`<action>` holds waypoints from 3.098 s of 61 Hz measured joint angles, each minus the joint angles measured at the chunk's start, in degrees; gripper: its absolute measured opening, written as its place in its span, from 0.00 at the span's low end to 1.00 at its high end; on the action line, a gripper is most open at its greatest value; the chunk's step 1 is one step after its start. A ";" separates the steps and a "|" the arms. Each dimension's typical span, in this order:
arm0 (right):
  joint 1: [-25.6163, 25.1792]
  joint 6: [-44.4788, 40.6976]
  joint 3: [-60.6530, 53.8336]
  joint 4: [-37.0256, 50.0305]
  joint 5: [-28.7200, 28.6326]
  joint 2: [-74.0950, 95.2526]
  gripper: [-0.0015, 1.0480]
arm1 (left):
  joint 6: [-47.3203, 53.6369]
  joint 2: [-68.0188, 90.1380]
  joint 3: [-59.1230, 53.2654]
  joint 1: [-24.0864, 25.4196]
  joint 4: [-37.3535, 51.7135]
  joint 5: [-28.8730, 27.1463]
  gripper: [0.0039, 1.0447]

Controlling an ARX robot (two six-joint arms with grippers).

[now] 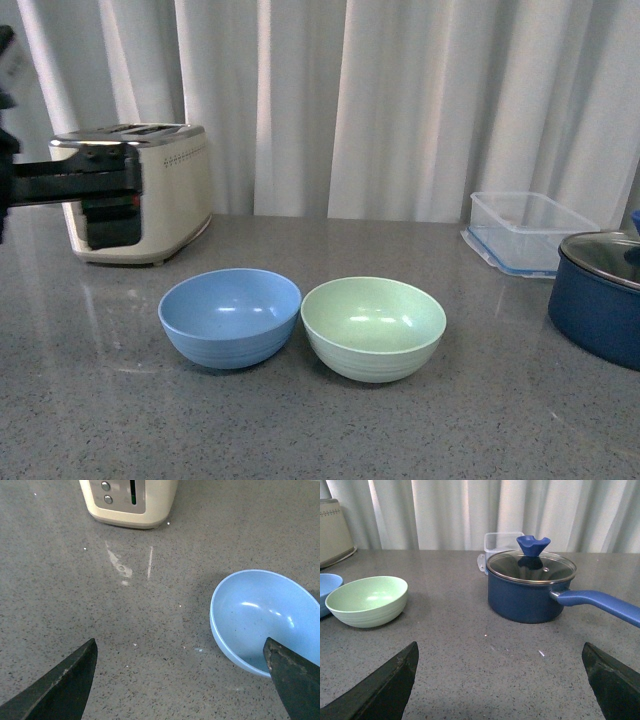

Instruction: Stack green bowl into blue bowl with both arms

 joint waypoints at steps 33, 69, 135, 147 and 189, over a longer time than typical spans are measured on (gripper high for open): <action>0.00 0.00 0.00 -0.02 -0.02 -0.02 0.90 | 9.40 -8.79 -24.09 3.56 40.83 9.81 0.46; 0.00 0.00 0.00 -0.02 -0.02 0.00 0.90 | 10.27 -29.16 -43.19 10.91 39.06 16.96 0.03; 0.00 0.00 0.00 -0.02 0.00 -0.02 0.90 | 10.29 -63.73 -49.22 10.93 12.41 17.00 0.03; 0.00 0.00 0.00 -0.02 0.00 0.00 0.90 | 10.29 -67.06 -49.22 10.93 9.07 17.00 0.03; 2.58 4.26 10.97 -22.82 0.74 15.67 0.90 | 10.29 -78.82 -49.22 10.93 -3.08 17.00 0.46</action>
